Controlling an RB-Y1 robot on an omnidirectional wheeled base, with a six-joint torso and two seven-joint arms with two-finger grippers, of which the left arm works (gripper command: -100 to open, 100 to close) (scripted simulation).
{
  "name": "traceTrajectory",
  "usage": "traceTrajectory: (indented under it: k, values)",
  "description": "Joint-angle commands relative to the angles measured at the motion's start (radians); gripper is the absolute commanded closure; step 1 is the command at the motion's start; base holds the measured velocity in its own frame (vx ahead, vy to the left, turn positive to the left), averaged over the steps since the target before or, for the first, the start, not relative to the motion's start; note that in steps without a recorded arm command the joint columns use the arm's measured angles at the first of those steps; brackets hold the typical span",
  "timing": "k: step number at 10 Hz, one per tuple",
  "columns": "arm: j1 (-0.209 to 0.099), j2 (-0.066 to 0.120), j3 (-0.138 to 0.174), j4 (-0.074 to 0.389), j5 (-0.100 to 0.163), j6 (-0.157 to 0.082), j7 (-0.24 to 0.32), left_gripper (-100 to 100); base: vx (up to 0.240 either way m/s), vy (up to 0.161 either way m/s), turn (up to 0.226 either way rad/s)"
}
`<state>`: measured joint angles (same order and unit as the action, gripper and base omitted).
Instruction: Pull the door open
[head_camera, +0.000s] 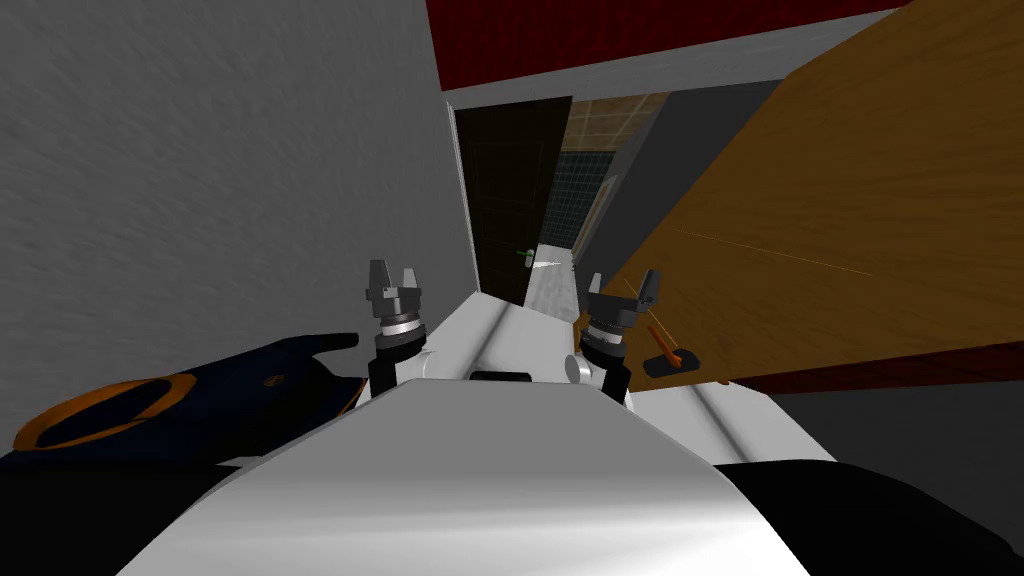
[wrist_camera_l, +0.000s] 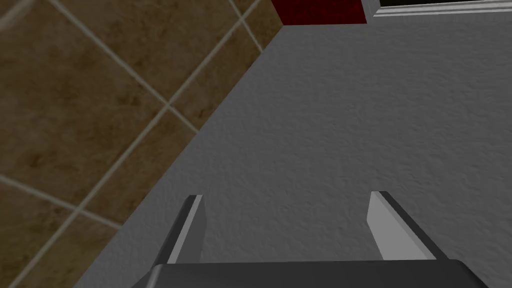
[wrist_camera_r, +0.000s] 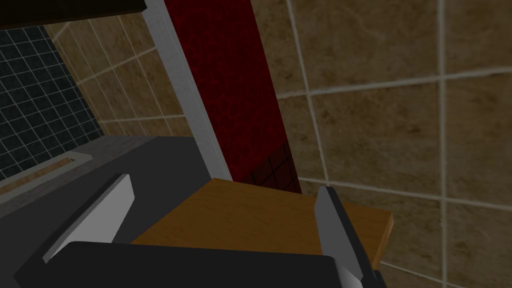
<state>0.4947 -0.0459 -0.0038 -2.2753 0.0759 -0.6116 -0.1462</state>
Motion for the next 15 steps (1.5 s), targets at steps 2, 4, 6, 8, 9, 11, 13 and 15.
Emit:
traceTrajectory:
  k: [2, 4, 6, 8, 9, 11, 13, 15]
  values:
    - [-0.031, 0.018, 0.002, 0.053, 0.005, 0.005, 0.005, -100, 0.11, -0.02, -0.078]
    - [-0.057, 0.031, 0.004, 0.099, 0.009, 0.009, 0.009, -100, 0.053, -0.015, -0.065]
    - [-0.081, 0.042, 0.006, 0.139, 0.012, 0.013, 0.013, -100, 0.06, -0.017, -0.058]
    - [-0.106, 0.053, 0.008, 0.182, 0.016, 0.017, 0.017, -100, 0.064, -0.011, -0.058]
    - [-0.12, 0.059, 0.009, 0.207, 0.018, 0.019, 0.019, -100, 0.076, -0.019, -0.076]
    - [-0.149, 0.071, 0.011, 0.257, 0.023, 0.024, 0.024, -100, 0.092, -0.017, -0.081]
    - [-0.182, 0.083, 0.014, 0.313, 0.028, 0.029, 0.029, -100, 0.092, -0.017, -0.07]
    - [-0.216, 0.095, 0.016, 0.372, 0.033, 0.035, 0.035, -100, 0.097, -0.013, -0.09]
